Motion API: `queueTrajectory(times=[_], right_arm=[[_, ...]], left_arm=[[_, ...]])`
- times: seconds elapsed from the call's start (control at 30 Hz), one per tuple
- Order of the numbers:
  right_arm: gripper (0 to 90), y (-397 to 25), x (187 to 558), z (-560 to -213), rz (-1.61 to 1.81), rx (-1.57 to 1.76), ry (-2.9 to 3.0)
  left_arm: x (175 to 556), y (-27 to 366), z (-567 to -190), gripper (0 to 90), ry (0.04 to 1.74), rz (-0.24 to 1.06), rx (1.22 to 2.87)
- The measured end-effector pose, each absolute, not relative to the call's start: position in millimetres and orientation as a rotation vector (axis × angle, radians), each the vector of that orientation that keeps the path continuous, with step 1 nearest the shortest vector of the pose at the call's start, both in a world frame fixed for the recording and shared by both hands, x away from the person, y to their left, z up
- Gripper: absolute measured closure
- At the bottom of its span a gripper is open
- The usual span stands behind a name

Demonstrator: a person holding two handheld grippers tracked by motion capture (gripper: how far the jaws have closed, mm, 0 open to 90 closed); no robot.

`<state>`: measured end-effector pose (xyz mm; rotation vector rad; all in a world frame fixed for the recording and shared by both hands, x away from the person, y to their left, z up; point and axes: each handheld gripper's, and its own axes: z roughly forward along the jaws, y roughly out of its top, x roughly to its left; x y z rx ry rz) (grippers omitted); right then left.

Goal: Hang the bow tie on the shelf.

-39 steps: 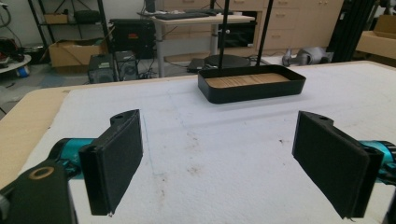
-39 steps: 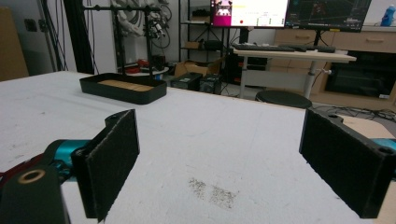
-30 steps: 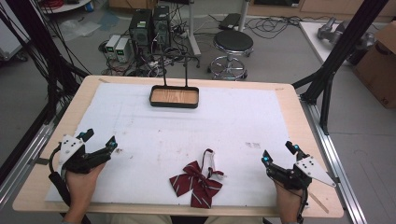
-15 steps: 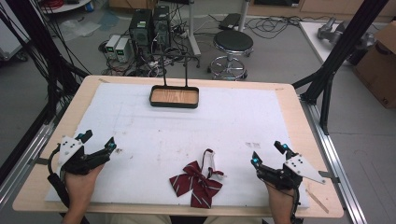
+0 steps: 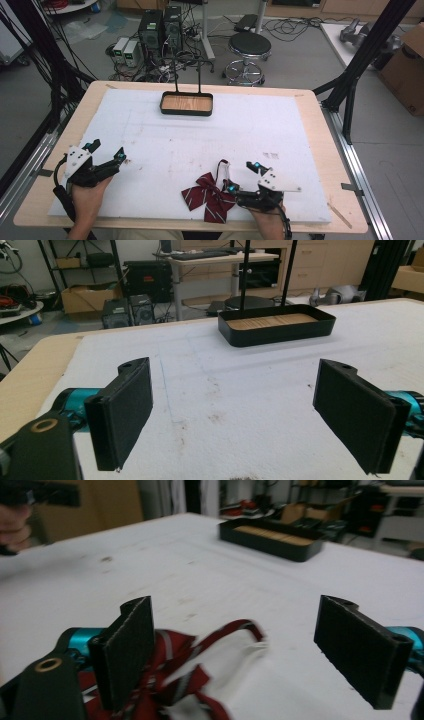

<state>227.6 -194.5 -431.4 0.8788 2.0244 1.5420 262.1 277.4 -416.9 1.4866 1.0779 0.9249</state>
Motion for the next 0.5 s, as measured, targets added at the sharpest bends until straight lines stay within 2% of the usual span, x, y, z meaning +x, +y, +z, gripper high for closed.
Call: queueTrajectory(times=[0.33, 0.5], right_arm=[[31.2, -157, 229, -445, 1.466, 0.832, 2.248], [41.7, -148, 231, -447, 1.366, 0.822, 2.329]], left_arm=[[262, 276, -417, 16.5, 1.074, 0.934, 1.503], [262, 276, -418, 16.5, 1.074, 0.937, 1.505]])
